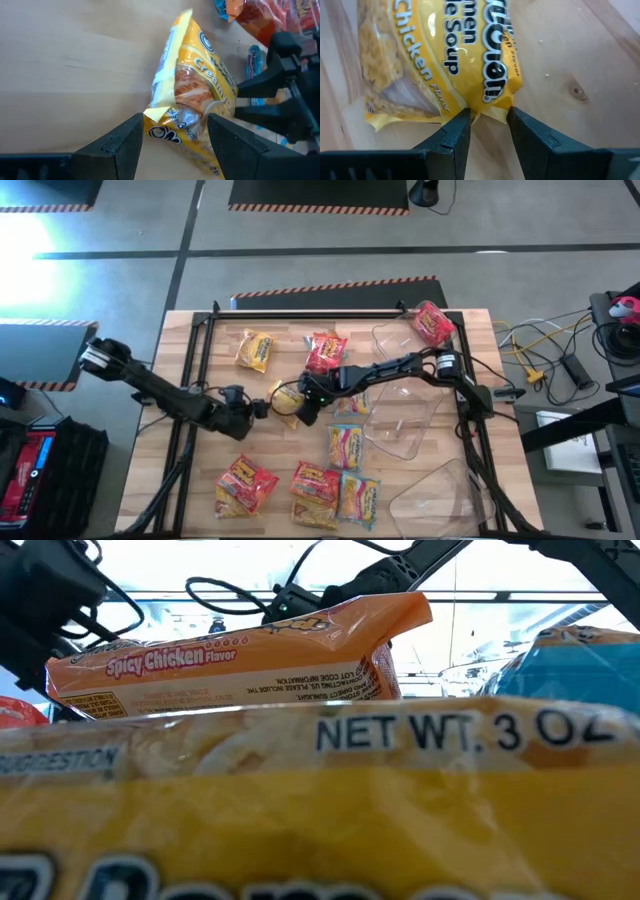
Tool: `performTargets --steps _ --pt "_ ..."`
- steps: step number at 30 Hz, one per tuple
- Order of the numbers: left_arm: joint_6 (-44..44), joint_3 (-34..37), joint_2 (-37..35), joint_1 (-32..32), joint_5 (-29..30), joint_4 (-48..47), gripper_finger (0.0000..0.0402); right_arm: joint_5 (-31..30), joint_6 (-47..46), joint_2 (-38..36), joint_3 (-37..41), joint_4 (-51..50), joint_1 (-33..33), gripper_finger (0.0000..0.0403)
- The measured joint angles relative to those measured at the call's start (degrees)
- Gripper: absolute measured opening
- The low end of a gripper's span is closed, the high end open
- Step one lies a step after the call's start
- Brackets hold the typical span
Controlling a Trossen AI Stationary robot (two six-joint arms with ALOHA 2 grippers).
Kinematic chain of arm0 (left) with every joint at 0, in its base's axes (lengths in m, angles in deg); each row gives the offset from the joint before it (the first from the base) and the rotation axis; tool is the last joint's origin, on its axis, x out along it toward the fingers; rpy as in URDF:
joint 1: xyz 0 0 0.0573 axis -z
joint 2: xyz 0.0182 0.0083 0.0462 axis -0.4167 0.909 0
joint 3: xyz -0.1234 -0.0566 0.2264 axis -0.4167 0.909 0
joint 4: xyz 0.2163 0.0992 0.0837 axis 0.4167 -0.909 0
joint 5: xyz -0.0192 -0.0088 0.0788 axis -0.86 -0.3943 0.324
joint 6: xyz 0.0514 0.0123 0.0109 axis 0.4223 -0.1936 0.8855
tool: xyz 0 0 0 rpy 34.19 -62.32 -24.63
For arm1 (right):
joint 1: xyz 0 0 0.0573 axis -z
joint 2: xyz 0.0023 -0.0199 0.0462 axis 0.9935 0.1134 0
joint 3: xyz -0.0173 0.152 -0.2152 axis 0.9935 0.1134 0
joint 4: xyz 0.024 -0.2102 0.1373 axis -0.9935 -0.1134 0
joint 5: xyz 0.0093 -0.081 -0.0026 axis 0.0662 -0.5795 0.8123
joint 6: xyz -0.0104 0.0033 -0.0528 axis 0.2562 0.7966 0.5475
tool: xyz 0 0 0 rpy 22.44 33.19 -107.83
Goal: Sort Maruchan noodles
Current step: Put the yellow noodle pack into the middle transparent bin
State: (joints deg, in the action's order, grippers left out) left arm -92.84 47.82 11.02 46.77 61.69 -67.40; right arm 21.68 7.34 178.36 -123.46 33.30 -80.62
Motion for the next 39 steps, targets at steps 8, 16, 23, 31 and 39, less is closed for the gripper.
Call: performTargets --steps 8,16,23,31,39 --pt "0.45 -0.03 4.77 -2.2 -3.02 5.03 0.0204 -0.49 3.12 0.0 -0.02 -2.02 -1.07 0.0128" --pt "5.06 -0.04 11.6 -3.31 -3.17 20.21 0.0204 -0.1 4.41 0.0 0.03 -3.22 -1.13 0.0128" --pt "7.37 -1.17 17.44 -4.41 -3.18 28.17 0.0204 -0.03 5.24 0.0 0.04 -3.75 -1.13 0.0128" --pt "9.44 -2.13 16.96 -4.47 -3.49 29.44 0.0203 -0.02 5.67 0.0 0.05 -4.2 -1.15 0.0128" --pt "9.46 -2.1 16.88 -4.47 -3.83 30.42 0.0165 0.43 6.53 -1.97 0.05 -4.48 -1.15 0.0128"
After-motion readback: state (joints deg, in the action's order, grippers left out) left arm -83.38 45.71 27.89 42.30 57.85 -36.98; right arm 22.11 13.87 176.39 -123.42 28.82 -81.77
